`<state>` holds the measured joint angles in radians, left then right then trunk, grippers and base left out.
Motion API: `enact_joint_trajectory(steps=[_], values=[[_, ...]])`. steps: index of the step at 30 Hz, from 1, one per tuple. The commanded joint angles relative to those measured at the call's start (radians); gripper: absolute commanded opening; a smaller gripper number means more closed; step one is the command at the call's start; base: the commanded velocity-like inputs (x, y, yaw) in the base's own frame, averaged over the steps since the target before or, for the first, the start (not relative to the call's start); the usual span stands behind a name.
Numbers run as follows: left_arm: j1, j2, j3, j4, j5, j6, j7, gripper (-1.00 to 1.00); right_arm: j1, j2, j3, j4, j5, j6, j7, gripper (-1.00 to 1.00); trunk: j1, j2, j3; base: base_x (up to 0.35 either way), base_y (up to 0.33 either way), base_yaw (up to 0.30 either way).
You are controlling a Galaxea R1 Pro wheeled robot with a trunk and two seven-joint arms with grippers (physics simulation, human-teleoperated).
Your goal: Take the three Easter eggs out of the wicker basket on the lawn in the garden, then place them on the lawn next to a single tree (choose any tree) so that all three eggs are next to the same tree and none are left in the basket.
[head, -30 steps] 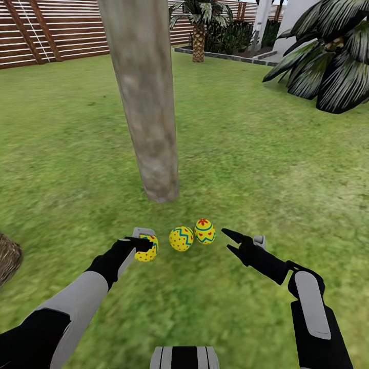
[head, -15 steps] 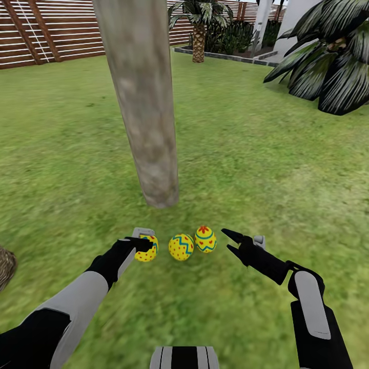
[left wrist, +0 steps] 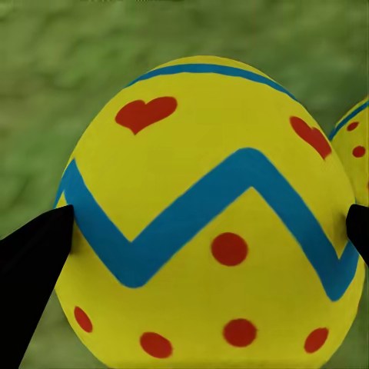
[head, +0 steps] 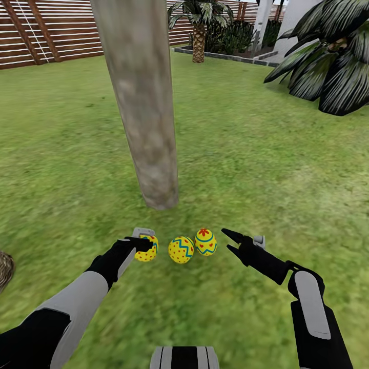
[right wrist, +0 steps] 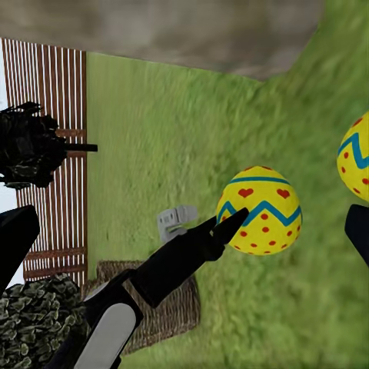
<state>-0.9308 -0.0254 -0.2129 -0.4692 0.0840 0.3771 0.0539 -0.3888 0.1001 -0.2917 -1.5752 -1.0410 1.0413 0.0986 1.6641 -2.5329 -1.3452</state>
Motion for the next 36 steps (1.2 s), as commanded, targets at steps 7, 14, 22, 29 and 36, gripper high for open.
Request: enact_joint_trajectory(steps=[7, 14, 22, 29, 36], values=[[0.0, 0.001, -0.006, -0.002, 0.009, -0.004, 0.006, -1.0, -0.001, 0.001, -0.003, 0.0, 0.01, 0.006, 0.01, 1.0, 0.003, -0.002, -0.024, 0.0, 0.0, 0.0], [0.0, 0.001, -0.006, -0.003, 0.009, -0.015, 0.006, -1.0, -0.001, 0.001, -0.003, 0.0, 0.01, 0.006, 0.01, 1.0, 0.004, -0.003, -0.039, 0.0, 0.0, 0.0], [0.0, 0.001, -0.006, -0.011, 0.01, -0.023, 0.005, -1.0, -0.001, 0.001, -0.003, 0.0, 0.01, 0.006, 0.01, 1.0, 0.006, -0.004, -0.055, 0.0, 0.0, 0.0], [0.0, 0.003, -0.006, -0.015, 0.011, -0.024, 0.004, -1.0, -0.001, 0.001, -0.003, 0.0, 0.01, 0.006, 0.01, 1.0, 0.008, -0.004, -0.07, 0.0, 0.0, 0.0], [0.0, 0.004, -0.006, -0.017, 0.011, -0.024, 0.004, -1.0, -0.001, 0.001, -0.003, 0.0, 0.01, 0.006, 0.01, 1.0, 0.01, -0.005, -0.086, 0.0, 0.0, 0.0]])
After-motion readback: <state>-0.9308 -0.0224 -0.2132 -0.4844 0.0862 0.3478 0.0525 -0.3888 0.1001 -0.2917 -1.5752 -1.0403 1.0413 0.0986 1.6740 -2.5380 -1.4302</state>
